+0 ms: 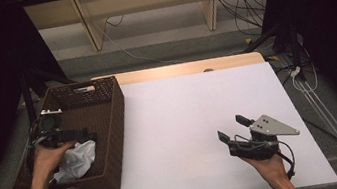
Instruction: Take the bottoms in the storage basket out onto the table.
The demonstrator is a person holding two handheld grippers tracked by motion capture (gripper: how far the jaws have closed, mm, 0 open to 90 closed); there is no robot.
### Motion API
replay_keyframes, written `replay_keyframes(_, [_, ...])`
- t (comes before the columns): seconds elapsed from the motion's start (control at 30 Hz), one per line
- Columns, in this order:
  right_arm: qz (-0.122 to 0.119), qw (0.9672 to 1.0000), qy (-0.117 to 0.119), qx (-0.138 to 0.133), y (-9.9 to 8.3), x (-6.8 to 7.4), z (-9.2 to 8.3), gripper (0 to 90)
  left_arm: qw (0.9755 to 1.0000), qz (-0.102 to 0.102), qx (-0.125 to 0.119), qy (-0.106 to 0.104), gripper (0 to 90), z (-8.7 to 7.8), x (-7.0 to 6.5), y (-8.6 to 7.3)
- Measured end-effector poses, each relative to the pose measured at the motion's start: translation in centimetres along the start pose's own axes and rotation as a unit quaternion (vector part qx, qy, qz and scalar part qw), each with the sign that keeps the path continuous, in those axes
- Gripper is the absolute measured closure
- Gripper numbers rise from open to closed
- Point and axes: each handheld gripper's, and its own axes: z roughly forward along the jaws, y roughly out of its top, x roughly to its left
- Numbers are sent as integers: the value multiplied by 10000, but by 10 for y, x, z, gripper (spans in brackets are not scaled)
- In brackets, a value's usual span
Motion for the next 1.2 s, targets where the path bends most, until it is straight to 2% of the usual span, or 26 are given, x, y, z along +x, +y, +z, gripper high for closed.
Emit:
replay_keyframes(0.1, [1, 10000, 9, 11, 0, 0, 0, 230, 9999, 13, 101, 117, 58, 1, 4, -1])
replay_keyframes(0.13, [1, 10000, 4, 28, 0, 0, 0, 230, 9995, 50, 219, 236, 58, 3, 7, -3])
replay_keyframes(0.2, [1, 10000, 20, 35, 0, 0, 1, 230, 9993, 58, 240, 279, 59, 4, 8, -3])
replay_keyframes(0.43, [-6, 10000, 21, 29, 0, 0, 1, 231, 9984, 76, 490, 261, 64, 1, 12, -4])
replay_keyframes(0.5, [-3, 10000, 21, 45, 0, 0, 0, 231, 9970, 99, 701, 320, 69, 0, 15, -5])
replay_keyframes(0.73, [-15, 10000, 32, 49, -1, 0, 2, 232, 9943, 141, 986, 385, 78, -1, 24, -9])
replay_keyframes(0.93, [-16, 10000, 43, 66, -1, 1, 2, 234, 9895, 190, 1370, 416, 88, 5, 28, -15])
replay_keyframes(1.2, [-19, 10000, 44, 88, -1, 0, 2, 235, 9865, 168, 1578, 395, 104, 9, 32, -18])
